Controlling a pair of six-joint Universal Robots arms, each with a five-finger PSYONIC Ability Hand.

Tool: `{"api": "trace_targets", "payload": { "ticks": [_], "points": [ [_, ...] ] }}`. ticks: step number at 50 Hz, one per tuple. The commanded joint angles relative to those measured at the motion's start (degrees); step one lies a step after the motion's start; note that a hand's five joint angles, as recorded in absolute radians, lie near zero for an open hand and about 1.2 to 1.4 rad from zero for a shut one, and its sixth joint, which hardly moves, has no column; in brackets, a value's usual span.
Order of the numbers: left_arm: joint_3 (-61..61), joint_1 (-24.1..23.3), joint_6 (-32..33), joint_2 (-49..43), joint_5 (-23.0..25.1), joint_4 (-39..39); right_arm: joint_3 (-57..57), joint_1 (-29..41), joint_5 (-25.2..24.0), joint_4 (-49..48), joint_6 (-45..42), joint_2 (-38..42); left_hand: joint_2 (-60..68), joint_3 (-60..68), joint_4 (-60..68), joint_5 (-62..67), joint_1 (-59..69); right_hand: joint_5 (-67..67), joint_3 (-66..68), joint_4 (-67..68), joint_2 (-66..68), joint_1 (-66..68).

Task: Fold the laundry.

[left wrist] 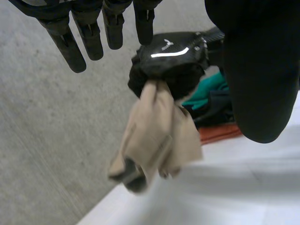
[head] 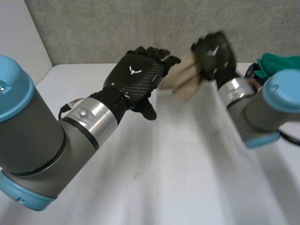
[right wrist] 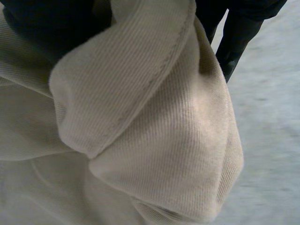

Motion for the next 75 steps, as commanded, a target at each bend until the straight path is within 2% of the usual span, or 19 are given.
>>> {"api": "trace_targets", "payload": {
  "ticks": [1, 8, 13, 20, 23, 27, 33, 39, 42, 44, 45, 57, 60, 61, 64, 65, 69, 72, 75],
  "points": [
    [0.35, -1.04, -0.75, 0.45, 0.57, 1.86, -9.61, -7.52, -0.54, -3.76, 6.82, -0.16, -1.46, -1.80, -1.35, -2.41, -0.88, 17.45, 14.93, 12.13, 15.15, 22.14],
    [0.61, -1.83, -2.68, 0.45, 3.82, 2.03, -12.69, -20.00, -2.29, -7.11, 20.79, -2.27, -1.46, -1.80, -1.35, -2.41, -0.88, 17.45, 14.93, 12.13, 15.15, 22.14],
    [0.53, -1.92, -2.95, 0.28, 4.44, 2.03, -14.10, -28.09, -5.19, -7.37, 27.83, 1.06, -1.42, -1.76, -1.31, -2.37, -0.83, 17.45, 14.93, 12.13, 15.15, 22.14],
    [0.26, -2.19, -2.86, -0.25, 4.52, 2.03, -14.45, -36.09, -14.06, -7.28, 33.11, 9.76, -1.25, -1.59, -1.14, -2.20, -0.66, 17.45, 14.93, 12.13, 15.15, 22.14],
    [0.17, -2.19, -2.86, -0.34, 4.52, 2.03, -13.66, -40.48, -21.60, -7.28, 34.60, 14.41, -1.08, -1.42, -0.97, -2.03, -0.49, 17.45, 14.93, 12.13, 15.15, 22.14],
    [-0.09, -2.19, -2.86, -0.51, 4.53, 2.03, -13.05, -42.68, -27.59, -7.37, 35.31, 18.28, -1.08, -1.42, -0.97, -2.03, -0.49, 17.45, 14.93, 12.13, 15.15, 22.14],
    [-0.26, -2.19, -2.95, -0.95, 4.52, 2.03, -13.57, -45.50, -28.93, -7.37, 34.87, 22.68, -1.08, -1.42, -0.97, -2.03, -0.49, 17.45, 14.93, 12.13, 15.15, 22.14],
    [-0.44, -2.19, -3.03, -1.39, 4.44, 1.94, -12.96, -45.68, -28.75, -7.11, 34.70, 21.81, -1.08, -1.42, -0.97, -2.03, -0.49, 17.45, 14.93, 12.13, 15.15, 22.14],
    [-0.44, -2.19, -3.03, -1.39, 4.44, 1.94, -12.61, -45.68, -27.96, -5.97, 34.78, 19.44, -0.91, -1.25, -0.80, -1.86, -0.33, -14.01, -16.54, -19.34, -16.31, -9.33],
    [-0.44, -2.10, -3.03, -1.39, 4.44, 1.86, -11.73, -45.68, -25.86, -3.52, 34.78, 16.46, -1.08, -1.42, -0.97, -2.03, -0.49, -49.10, -51.62, -54.42, -51.40, -44.41],
    [-0.44, -2.18, -3.03, -1.39, 4.44, 1.86, -11.46, -45.68, -25.15, -2.55, 34.78, 15.58, -0.91, -1.25, -0.80, -1.86, -0.33, -52.55, -55.07, -57.87, -54.85, -47.86],
    [-0.44, -2.19, -3.12, -1.04, 4.44, 1.86, -7.07, -45.68, -23.30, 13.27, 33.73, 4.68, -0.91, -1.25, -0.80, -1.86, -0.33, -52.55, -55.07, -57.87, -54.85, -47.86],
    [-0.44, -2.19, -3.12, -0.95, 4.35, 1.59, -6.28, -46.20, -18.22, 18.45, 30.84, 1.78, -0.91, -1.25, -0.80, -1.86, -0.33, -52.55, -55.07, -57.87, -54.85, -47.86],
    [-0.44, -2.19, -3.12, -0.95, 4.35, 1.51, -6.28, -47.16, -12.81, 21.69, 28.13, 0.38, -0.91, -1.25, -0.80, -1.86, -0.33, -52.55, -55.07, -57.87, -54.85, -47.86],
    [-0.53, -2.19, -3.12, -0.52, 4.26, 1.33, -7.15, -49.01, -2.68, 26.54, 22.06, -2.17, -0.91, -1.25, -0.80, -1.86, -0.33, -52.55, -55.07, -57.87, -54.85, -47.86],
    [-0.53, -2.19, -3.12, -0.51, 4.26, 1.33, -7.76, -49.97, 4.31, 28.56, 17.17, -3.92, -1.08, -1.42, -0.97, -2.03, -0.49, -52.55, -55.07, -57.87, -54.85, -47.86],
    [-0.44, -2.19, -3.12, 0.36, 4.00, 1.33, -9.00, -49.72, 16.74, 27.71, 7.48, -7.62, -1.08, -1.42, -0.97, -2.03, -0.49, -52.55, -55.07, -57.87, -54.85, -47.86],
    [-0.27, -1.83, -3.12, 2.03, 3.65, 1.50, -8.21, -46.92, 17.57, 24.89, 6.83, -9.47, -0.91, -1.25, -0.80, -1.86, -0.33, -52.55, -55.07, -57.87, -54.85, -47.86],
    [-0.18, -1.31, -3.38, 3.79, 3.21, 1.68, -6.20, -39.45, 15.03, 22.60, 9.02, -13.51, -0.74, -1.08, -0.63, -1.69, -0.16, -52.55, -55.07, -57.87, -54.85, -47.86]
  ]
}}
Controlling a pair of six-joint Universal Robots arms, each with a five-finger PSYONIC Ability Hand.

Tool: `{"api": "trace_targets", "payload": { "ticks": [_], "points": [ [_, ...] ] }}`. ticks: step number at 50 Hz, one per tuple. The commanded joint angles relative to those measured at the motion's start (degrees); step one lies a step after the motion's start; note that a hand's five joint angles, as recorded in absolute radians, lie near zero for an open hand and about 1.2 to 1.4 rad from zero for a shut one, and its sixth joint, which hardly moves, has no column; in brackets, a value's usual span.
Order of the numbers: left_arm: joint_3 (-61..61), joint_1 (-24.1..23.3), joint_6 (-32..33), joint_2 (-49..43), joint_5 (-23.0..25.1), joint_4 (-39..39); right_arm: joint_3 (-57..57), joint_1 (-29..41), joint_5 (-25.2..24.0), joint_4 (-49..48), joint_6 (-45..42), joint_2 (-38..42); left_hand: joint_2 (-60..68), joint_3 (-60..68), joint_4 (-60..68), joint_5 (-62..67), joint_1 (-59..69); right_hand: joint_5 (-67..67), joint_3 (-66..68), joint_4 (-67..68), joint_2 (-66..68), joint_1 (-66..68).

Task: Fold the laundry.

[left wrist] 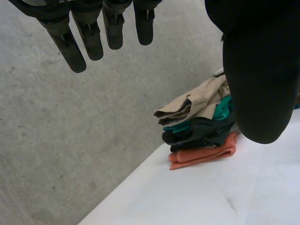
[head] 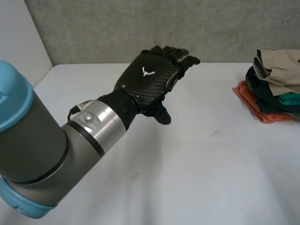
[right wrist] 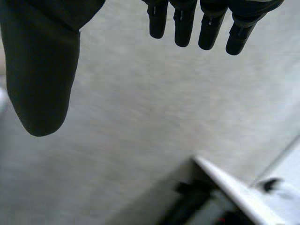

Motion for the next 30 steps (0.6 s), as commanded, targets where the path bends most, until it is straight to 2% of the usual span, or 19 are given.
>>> {"api": "trace_targets", "payload": {
  "ticks": [1, 5, 6, 9, 10, 12, 18, 25, 30],
  "points": [
    [0.23, 1.04, -0.52, 3.71, -1.22, 0.42, 2.95, 11.28, 1.73, -5.45, -1.04, -7.75, -0.58, -0.92, -0.46, -1.55, 0.01, -2.45, -1.77, -1.67, -2.08, -2.91],
    [0.23, 3.23, -2.19, 6.79, -5.61, 0.42, 10.23, 16.48, -3.63, -6.94, 2.30, -15.66, -0.58, -0.91, -0.46, -1.54, 0.01, -2.45, -1.77, -1.67, -2.08, -2.91],
    [0.23, 4.54, -2.72, 7.75, -7.97, 0.42, 13.56, 18.57, -6.34, -8.08, 3.35, -18.46, -0.58, -0.91, -0.46, -1.54, 0.01, -2.45, -1.77, -1.67, -2.08, -2.91],
    [0.23, 7.01, -3.07, 8.99, -11.41, 0.24, 18.58, 22.80, -9.61, -10.01, 4.94, -21.29, -0.74, -1.08, -0.62, -1.71, -0.16, -2.45, -1.77, -1.67, -2.08, -2.91],
    [0.14, 8.76, -2.81, 9.51, -13.34, -0.02, 21.30, 26.29, -11.10, -11.41, 5.99, -22.26, -0.91, -1.25, -0.79, -1.88, -0.32, -2.45, -1.77, -1.67, -2.08, -2.91],
    [-0.03, 10.44, -2.72, 9.87, -14.84, -0.55, 23.86, 30.09, -11.37, -12.57, 6.79, -22.62, -0.91, -1.25, -0.79, -1.88, -0.33, -2.45, -1.77, -1.67, -2.08, -2.91],
    [-5.03, 16.23, -2.46, 9.78, -16.52, -3.89, 29.58, 42.91, -8.93, -12.75, 7.05, -21.40, -1.08, -1.42, -0.96, -2.05, -0.49, -2.45, -1.77, -1.67, -2.08, -2.91],
    [-10.14, 17.48, -2.64, 9.26, -16.52, -3.89, 30.38, 47.42, -0.58, -12.57, 6.96, -17.09, -1.25, -1.59, -1.13, -2.22, -0.66, -2.45, -1.77, -1.67, -2.08, -2.91],
    [-10.14, 17.21, -2.81, 9.52, -16.52, -3.80, 30.20, 47.60, 1.72, -12.92, 6.96, -17.43, -1.25, -1.59, -1.13, -2.22, -0.66, -2.45, -1.77, -1.67, -2.08, -2.91]
  ]
}}
